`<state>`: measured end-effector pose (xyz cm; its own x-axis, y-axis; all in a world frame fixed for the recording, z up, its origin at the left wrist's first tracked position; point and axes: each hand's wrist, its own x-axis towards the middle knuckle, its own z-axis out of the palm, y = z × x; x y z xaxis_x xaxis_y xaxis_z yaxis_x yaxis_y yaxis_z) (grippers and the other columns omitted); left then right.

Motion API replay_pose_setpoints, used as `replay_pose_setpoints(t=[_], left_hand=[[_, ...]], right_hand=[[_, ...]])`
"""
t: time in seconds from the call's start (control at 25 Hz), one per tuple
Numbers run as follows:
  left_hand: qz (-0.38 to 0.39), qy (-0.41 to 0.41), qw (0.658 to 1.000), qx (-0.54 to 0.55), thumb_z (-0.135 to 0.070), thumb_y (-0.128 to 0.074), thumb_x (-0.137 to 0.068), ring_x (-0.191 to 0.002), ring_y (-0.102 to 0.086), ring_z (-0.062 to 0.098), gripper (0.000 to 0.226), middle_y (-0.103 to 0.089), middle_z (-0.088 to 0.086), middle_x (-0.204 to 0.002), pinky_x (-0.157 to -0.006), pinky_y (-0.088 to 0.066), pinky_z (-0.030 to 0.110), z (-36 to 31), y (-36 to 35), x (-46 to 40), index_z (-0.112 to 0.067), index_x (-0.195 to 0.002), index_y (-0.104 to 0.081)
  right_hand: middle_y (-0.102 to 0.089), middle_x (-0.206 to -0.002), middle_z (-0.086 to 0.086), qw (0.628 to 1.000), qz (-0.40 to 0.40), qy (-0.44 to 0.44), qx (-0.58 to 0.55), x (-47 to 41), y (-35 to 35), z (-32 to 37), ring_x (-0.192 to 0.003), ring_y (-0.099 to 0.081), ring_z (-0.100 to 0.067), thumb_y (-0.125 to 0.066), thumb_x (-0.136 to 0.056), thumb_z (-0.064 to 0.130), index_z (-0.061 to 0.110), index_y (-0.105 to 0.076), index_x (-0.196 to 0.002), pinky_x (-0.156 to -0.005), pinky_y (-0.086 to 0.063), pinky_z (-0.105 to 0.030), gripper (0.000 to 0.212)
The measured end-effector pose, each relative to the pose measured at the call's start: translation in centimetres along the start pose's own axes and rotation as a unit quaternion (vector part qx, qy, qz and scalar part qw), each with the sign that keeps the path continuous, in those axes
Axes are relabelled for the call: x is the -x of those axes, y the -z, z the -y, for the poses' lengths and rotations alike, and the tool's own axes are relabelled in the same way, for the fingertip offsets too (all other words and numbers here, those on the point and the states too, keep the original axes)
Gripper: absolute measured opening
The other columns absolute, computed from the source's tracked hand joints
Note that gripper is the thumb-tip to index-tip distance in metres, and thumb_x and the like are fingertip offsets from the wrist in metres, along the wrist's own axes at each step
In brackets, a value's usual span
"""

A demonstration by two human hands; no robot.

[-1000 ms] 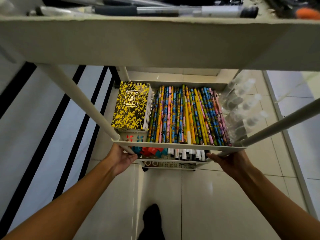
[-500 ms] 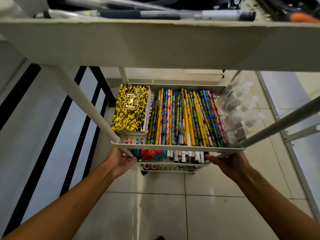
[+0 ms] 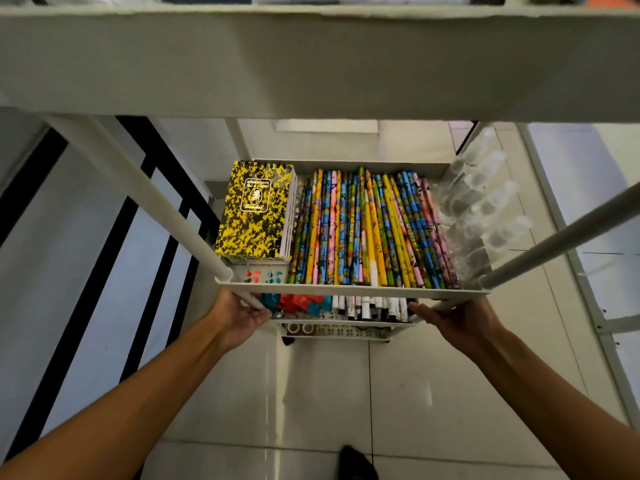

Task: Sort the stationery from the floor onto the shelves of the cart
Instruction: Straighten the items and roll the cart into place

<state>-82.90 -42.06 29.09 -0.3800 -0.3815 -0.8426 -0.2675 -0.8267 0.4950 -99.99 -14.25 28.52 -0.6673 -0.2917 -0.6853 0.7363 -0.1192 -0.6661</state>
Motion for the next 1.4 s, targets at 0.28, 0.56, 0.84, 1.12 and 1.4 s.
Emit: replay_pose_setpoints(t=[0.28,0.56,0.84,1.12,1.4], left_hand=[[-0.002,-0.019,1.0,0.009,-0.032,-0.036,-0.1,-0.081,-0.053,0.032,0.044,-0.054,0.021,-0.091,-0.086,-0.046,0.037,-5.1,-4.1,-4.4,-0.001,-0.081,-0.06],[0.001,-0.029,1.0,0.003,-0.033,-0.036,-0.1,-0.081,-0.054,0.031,0.039,-0.055,0.02,-0.087,-0.082,-0.045,0.035,-11.3,-7.7,-8.3,-0.005,-0.084,-0.058],[0.012,-0.025,0.999,0.023,-0.028,-0.037,-0.099,-0.088,-0.054,0.029,0.033,-0.057,0.017,-0.096,-0.097,-0.042,0.038,-16.6,-10.7,-12.1,-0.006,-0.086,-0.058],[0.025,-0.022,0.999,0.007,-0.032,-0.035,-0.099,-0.092,-0.054,0.032,0.038,-0.057,0.018,-0.1,-0.106,-0.035,0.039,-20.5,-12.4,-15.2,-0.005,-0.086,-0.058],[0.042,-0.024,0.999,-0.02,-0.024,-0.037,-0.098,-0.105,-0.049,0.037,0.032,-0.055,0.022,-0.109,-0.085,-0.043,0.036,-22.9,-12.6,-17.8,-0.004,-0.086,-0.058]], right_hand=[[-0.058,-0.122,-0.023,1.0,-0.005,-0.001,0.001,-6.0,-3.8,4.9,-0.114,-0.054,-0.039,-0.093,-0.023,0.014,0.006,-0.051,-0.118,-0.083,-0.054,-0.048,0.104],[-0.057,-0.116,-0.021,0.997,0.026,-0.019,-0.073,-11.2,-8.0,8.9,-0.12,-0.05,-0.044,-0.07,-0.051,0.007,0.005,-0.054,-0.116,-0.075,-0.053,-0.051,0.067],[-0.052,-0.132,-0.023,0.999,0.026,0.013,-0.042,-15.9,-11.6,11.8,-0.122,-0.051,-0.041,-0.07,-0.052,0.007,0.003,-0.047,-0.125,-0.083,-0.051,-0.05,0.077],[-0.053,-0.13,-0.025,0.997,-0.001,0.022,-0.073,-19.4,-14.3,13.6,-0.117,-0.052,-0.046,-0.095,-0.019,0.015,0.001,-0.045,-0.132,-0.076,-0.054,-0.056,0.125],[-0.048,-0.135,-0.027,0.995,0.001,-0.001,-0.101,-21.6,-15.5,14.8,-0.117,-0.052,-0.045,-0.078,-0.07,0.005,0.001,-0.047,-0.127,-0.074,-0.058,-0.052,0.065]])
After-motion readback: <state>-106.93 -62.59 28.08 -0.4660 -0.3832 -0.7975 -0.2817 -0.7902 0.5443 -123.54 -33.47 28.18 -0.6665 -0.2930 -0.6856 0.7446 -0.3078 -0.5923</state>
